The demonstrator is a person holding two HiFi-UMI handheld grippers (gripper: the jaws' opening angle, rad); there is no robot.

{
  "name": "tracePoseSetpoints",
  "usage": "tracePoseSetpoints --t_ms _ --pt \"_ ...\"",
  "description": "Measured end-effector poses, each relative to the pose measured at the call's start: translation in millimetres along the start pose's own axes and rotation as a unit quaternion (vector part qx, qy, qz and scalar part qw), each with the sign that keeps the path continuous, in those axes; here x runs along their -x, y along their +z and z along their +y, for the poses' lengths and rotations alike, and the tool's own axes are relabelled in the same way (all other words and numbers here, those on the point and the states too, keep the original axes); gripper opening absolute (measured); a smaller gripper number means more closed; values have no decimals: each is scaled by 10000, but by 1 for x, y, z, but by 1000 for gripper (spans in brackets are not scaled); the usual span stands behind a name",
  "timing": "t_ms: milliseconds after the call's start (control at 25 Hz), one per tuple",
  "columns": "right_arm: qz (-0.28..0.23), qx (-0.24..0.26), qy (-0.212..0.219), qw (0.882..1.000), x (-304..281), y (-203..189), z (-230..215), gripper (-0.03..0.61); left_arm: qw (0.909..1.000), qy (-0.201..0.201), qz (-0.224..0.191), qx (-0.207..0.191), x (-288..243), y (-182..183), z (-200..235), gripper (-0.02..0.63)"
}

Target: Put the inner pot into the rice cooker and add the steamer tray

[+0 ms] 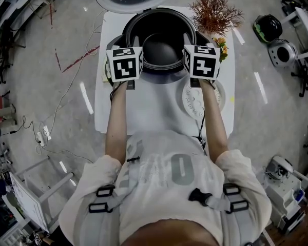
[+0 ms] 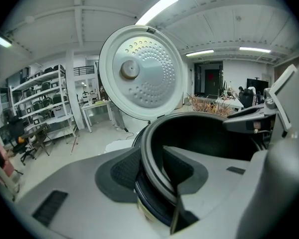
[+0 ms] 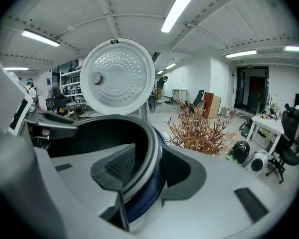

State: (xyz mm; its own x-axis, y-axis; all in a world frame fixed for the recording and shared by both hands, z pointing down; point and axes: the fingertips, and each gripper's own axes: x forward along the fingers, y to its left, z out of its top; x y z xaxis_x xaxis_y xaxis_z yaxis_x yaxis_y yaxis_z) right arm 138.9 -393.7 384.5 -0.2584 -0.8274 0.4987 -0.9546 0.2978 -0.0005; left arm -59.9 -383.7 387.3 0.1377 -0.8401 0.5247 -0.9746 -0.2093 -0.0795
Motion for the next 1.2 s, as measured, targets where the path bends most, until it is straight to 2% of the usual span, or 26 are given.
tracePoseSetpoints --t_ms 40,120,320,600,840,1000,1120,1200 --pt "-50 96 -29 9999 1 0 0 190 10000 2 -42 -55 0 1 -1 149" --pt "-136 187 -20 9997 2 0 -2 198 9998 -57 -131 -98 0 1 -5 207" --pt "-175 161 78 9997 4 -2 -2 225 9998 -105 -175 -34 1 0 -8 238" --pt "-392 159 31 9991 18 10 -4 225 9986 -21 -524 93 19 18 -2 247" --pt "-609 439 -225 9969 50 20 -6 227 9958 -72 -897 188 48 34 -2 247" --pt "-689 439 -395 9959 77 18 -14 227 9922 -319 -1177 260 71 44 -17 247" --pt "-667 424 -500 9956 99 6 -25 227 9841 -762 -1488 601 94 51 -42 247" --pt "-656 393 -599 9953 115 -5 -34 227 9795 -1073 -1577 652 108 50 -65 247"
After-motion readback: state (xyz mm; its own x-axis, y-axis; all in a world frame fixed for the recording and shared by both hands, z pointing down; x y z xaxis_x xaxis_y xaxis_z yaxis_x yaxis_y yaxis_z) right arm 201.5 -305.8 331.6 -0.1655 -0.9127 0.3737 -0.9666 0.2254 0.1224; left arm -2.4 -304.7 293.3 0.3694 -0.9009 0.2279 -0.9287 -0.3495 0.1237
